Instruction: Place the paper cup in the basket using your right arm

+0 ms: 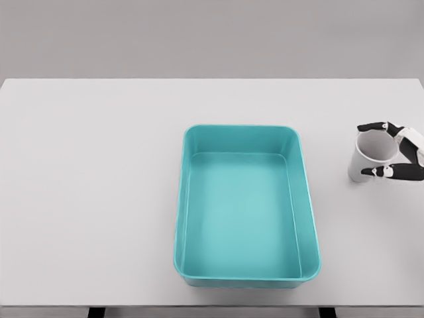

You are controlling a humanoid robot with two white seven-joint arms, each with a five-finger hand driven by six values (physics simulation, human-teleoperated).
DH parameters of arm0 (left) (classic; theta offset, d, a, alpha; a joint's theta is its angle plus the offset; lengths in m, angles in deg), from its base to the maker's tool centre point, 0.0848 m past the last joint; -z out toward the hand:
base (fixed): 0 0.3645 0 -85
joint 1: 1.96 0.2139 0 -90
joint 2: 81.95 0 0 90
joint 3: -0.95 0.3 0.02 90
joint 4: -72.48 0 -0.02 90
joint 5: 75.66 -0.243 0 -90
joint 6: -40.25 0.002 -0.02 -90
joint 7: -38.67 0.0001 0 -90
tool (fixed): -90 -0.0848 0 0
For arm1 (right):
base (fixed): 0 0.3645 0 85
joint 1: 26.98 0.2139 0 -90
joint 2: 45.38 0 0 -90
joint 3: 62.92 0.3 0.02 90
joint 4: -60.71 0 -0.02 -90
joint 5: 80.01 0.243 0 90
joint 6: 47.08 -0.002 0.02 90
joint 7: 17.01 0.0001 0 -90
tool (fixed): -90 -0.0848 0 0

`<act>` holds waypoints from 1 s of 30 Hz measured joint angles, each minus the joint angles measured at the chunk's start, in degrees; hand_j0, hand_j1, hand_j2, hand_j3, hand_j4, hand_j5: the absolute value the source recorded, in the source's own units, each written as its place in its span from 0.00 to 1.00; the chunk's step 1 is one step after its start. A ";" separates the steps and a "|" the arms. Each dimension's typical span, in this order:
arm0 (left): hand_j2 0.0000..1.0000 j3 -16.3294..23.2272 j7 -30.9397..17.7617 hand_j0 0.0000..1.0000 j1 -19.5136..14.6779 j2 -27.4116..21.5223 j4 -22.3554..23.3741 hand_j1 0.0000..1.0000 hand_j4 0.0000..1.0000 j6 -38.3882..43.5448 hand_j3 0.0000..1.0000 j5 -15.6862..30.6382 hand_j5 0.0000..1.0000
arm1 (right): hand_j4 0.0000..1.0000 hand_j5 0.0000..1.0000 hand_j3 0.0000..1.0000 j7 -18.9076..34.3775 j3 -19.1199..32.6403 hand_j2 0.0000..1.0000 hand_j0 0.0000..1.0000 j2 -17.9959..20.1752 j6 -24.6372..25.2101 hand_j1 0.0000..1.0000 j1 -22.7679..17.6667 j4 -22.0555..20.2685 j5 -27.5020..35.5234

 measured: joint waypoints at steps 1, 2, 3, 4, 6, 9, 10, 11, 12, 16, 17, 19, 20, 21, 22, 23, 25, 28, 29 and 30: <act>1.00 -0.02 0.00 1.00 0.00 0.00 0.00 1.00 1.00 0.00 1.00 0.00 1.00 | 0.66 0.66 0.66 0.00 -0.01 0.66 0.66 0.21 0.00 0.66 0.35 -0.41 -0.01; 1.00 -0.03 0.00 1.00 0.00 0.00 0.00 1.00 1.00 0.00 1.00 0.00 1.00 | 0.64 0.64 0.64 0.00 -0.01 0.64 0.64 0.38 0.00 0.64 0.62 -0.99 -0.01; 1.00 -0.02 0.00 1.00 0.00 0.00 0.00 1.00 1.00 0.00 1.00 0.00 1.00 | 0.64 0.64 0.64 0.00 -0.02 0.64 0.64 0.51 0.00 0.64 0.79 -1.67 -0.05; 1.00 -0.01 0.00 1.00 0.00 0.00 0.00 1.00 1.00 0.00 1.00 0.00 1.00 | 0.64 0.64 0.64 0.00 -0.07 0.64 0.64 0.60 0.00 0.64 1.32 -2.31 -0.05; 1.00 -0.02 0.00 1.00 0.00 0.00 0.01 1.00 1.00 0.00 1.00 0.00 1.00 | 0.64 0.64 0.64 0.00 -0.24 0.64 0.64 0.70 -0.01 0.64 2.02 -3.53 -0.11; 1.00 -0.04 0.00 1.00 0.00 0.00 -0.01 1.00 1.00 0.00 1.00 0.00 1.00 | 0.64 0.64 0.64 0.01 -0.39 0.64 0.64 0.76 -0.01 0.64 3.16 -4.77 -0.17; 1.00 -0.04 0.00 1.00 0.00 0.00 -0.01 1.00 1.00 0.00 1.00 0.00 1.00 | 0.64 0.64 0.64 0.03 -0.42 0.64 0.64 0.77 -0.02 0.64 3.69 -5.23 -0.24; 1.00 -0.03 0.00 1.00 0.00 0.00 -0.01 1.00 1.00 0.00 1.00 0.00 1.00 | 0.64 0.64 0.64 -0.01 -0.43 0.64 0.64 0.79 -0.01 0.64 4.22 -5.71 -0.23; 1.00 -0.02 0.00 1.00 0.00 0.00 -0.01 1.00 1.00 0.00 1.00 0.00 1.00 | 0.64 0.64 0.64 0.01 -0.47 0.64 0.64 0.81 -0.01 0.64 4.48 -6.27 -0.30; 1.00 -0.02 0.00 1.00 0.00 0.00 -0.01 1.00 1.00 0.00 1.00 -0.01 1.00 | 0.64 0.64 0.64 0.00 -0.91 0.64 0.64 1.39 -0.02 0.64 5.36 -8.73 -0.40; 1.00 -0.01 0.00 1.00 0.00 0.00 0.00 1.00 1.00 0.00 1.00 -0.01 1.00 | 0.64 0.64 0.64 0.00 -0.96 0.64 0.64 1.48 -0.02 0.64 5.71 -9.25 -0.39; 1.00 -0.01 0.00 1.00 0.00 0.00 -0.01 1.00 1.00 0.00 1.00 -0.01 1.00 | 0.64 0.64 0.64 0.01 -1.02 0.64 0.64 1.59 -0.02 0.64 6.24 -10.24 -0.39; 1.00 -0.03 0.00 1.00 0.00 0.00 -0.01 1.00 1.00 0.00 1.00 -0.01 1.00 | 0.64 0.64 0.64 0.01 -1.04 0.64 0.64 1.59 -0.02 0.64 6.50 -10.70 -0.40; 1.00 -0.03 0.00 1.00 0.00 0.00 -0.01 1.00 1.00 0.00 1.00 0.00 1.00 | 0.64 0.64 0.64 0.00 -1.07 0.64 0.64 1.58 -0.02 0.64 6.68 -11.18 -0.41; 1.00 -0.02 0.00 1.00 0.00 0.00 -0.01 1.00 1.00 0.00 1.00 0.00 1.00 | 0.64 0.64 0.64 0.01 -1.10 0.64 0.64 1.55 -0.02 0.64 6.86 -11.69 -0.44; 1.00 -0.02 0.00 1.00 0.00 0.00 -0.02 1.00 1.00 0.00 1.00 0.00 1.00 | 0.64 0.64 0.64 0.00 -1.12 0.64 0.64 1.52 -0.02 0.64 6.94 -12.24 -0.50; 1.00 0.00 0.00 1.00 0.00 0.00 0.00 1.00 1.00 0.00 1.00 0.00 1.00 | 0.64 0.64 0.64 -0.03 -1.15 0.64 0.64 1.52 -0.01 0.64 7.82 -13.40 -0.58; 1.00 0.00 0.00 1.00 0.00 0.00 0.00 1.00 1.00 0.00 1.00 -0.01 1.00 | 0.64 0.64 0.64 -0.03 -1.23 0.64 0.64 1.40 -0.03 0.64 9.41 -15.33 -0.83; 1.00 0.00 0.00 1.00 0.00 0.00 0.00 1.00 1.00 0.00 1.00 0.00 1.00 | 0.64 0.64 0.64 -0.03 -1.26 0.64 0.64 1.36 -0.03 0.64 9.58 -15.90 -0.89; 1.00 0.00 0.00 1.00 0.00 0.00 0.00 1.00 1.00 0.00 1.00 0.00 1.00 | 0.64 0.64 0.64 -0.05 -1.37 0.64 0.64 1.33 -0.03 0.64 9.67 -16.52 -0.93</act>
